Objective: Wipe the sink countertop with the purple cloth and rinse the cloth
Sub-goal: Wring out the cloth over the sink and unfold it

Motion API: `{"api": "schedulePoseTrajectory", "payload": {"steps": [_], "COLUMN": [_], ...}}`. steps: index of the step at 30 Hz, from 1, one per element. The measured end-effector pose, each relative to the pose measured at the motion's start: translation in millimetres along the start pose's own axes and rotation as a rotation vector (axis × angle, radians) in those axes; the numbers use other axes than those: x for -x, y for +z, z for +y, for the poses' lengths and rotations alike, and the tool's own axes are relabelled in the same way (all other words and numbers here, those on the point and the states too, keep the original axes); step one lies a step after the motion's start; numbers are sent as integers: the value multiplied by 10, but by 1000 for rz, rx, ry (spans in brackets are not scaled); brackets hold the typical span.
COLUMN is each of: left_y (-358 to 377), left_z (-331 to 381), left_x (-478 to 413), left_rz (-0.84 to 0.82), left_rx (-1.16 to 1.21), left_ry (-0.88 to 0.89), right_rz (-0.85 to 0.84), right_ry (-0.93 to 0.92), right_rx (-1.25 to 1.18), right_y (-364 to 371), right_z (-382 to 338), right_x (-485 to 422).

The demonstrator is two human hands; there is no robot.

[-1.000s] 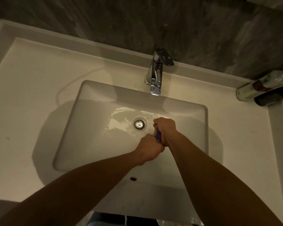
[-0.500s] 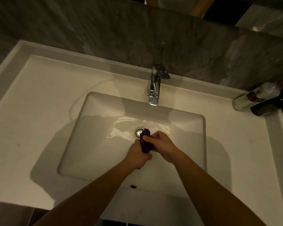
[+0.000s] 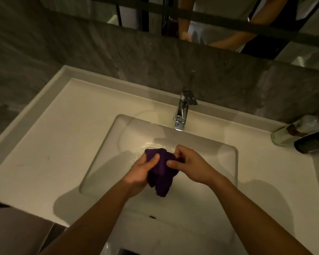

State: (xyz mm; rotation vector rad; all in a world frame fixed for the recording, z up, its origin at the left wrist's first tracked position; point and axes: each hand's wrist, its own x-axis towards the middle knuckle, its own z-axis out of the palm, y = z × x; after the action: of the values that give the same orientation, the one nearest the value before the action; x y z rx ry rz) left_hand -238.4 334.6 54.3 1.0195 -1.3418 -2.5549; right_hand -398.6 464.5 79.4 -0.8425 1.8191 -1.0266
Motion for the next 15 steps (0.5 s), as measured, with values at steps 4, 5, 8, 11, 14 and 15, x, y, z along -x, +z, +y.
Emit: {"api": "schedulePoseTrajectory", "payload": {"steps": [4,5,8,11,14,15], "left_y": [-95,-120,-163,-243,-405,-470], "left_z": [93,122,247,399,558,602], "left_x": [93,126,247,366,480,515], "left_rz": [79,102,142,209,302,311], "left_rx": [3,-12,-28,-5,-74,-102], "left_ry": [207,249,331,381,388,368], "right_rz": [57,57,21,13,-8,-1], "right_ry": [-39,-49,-110,-185,-203,-239], "right_rx": [-11,18,151,166,137,183], "right_y": [-176,-201,-188,-107,20,72], "right_z": [-161,-188,-309,-508,-708,-753], "right_x": [28,22,-7,-49,-127,-176]}}
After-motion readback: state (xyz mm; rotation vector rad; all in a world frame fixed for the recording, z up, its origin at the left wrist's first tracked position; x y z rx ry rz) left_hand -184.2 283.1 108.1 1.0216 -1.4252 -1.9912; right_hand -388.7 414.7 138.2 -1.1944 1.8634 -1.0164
